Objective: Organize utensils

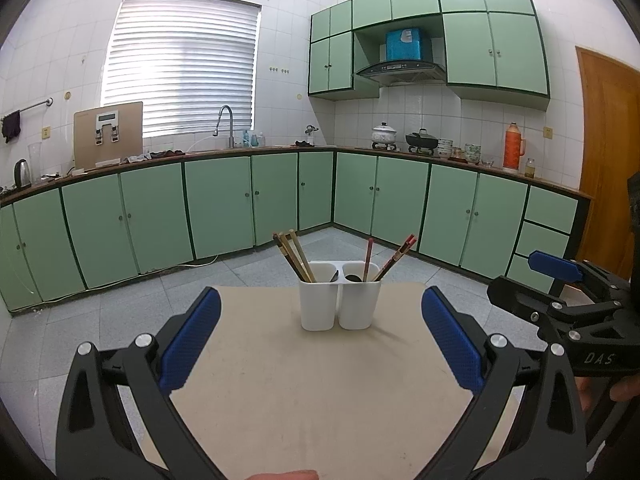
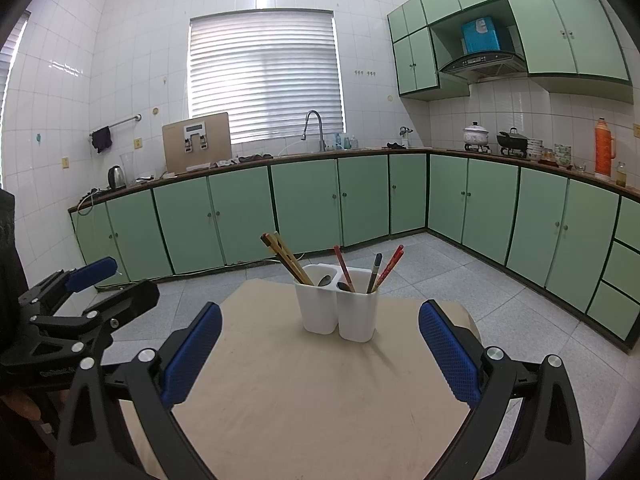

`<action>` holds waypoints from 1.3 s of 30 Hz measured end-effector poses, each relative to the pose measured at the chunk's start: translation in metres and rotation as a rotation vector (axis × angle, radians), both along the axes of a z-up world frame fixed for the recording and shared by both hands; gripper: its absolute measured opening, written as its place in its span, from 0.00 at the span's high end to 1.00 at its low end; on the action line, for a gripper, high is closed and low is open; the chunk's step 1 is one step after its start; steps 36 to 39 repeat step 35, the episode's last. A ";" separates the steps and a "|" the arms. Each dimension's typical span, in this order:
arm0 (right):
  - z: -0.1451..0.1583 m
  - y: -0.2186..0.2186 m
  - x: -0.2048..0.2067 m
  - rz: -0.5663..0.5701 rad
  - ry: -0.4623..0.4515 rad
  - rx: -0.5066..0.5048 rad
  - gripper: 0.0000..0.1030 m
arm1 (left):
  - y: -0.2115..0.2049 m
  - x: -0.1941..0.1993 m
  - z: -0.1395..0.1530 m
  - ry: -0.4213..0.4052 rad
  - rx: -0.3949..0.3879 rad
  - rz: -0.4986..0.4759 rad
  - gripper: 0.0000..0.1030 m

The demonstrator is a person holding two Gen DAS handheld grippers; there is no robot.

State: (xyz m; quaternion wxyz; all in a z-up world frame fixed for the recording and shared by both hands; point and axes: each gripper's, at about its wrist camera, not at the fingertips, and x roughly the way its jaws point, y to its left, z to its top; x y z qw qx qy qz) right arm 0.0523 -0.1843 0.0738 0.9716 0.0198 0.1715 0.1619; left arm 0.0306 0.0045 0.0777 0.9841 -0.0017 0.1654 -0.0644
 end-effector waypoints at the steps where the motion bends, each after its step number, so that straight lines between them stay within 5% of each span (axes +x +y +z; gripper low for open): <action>1: -0.001 0.000 0.000 0.000 0.001 -0.001 0.06 | 0.000 0.000 0.000 0.000 0.001 0.000 0.05; 39: -0.009 0.000 0.005 -0.009 0.020 -0.004 0.06 | 0.000 0.004 -0.003 0.015 -0.005 0.007 0.05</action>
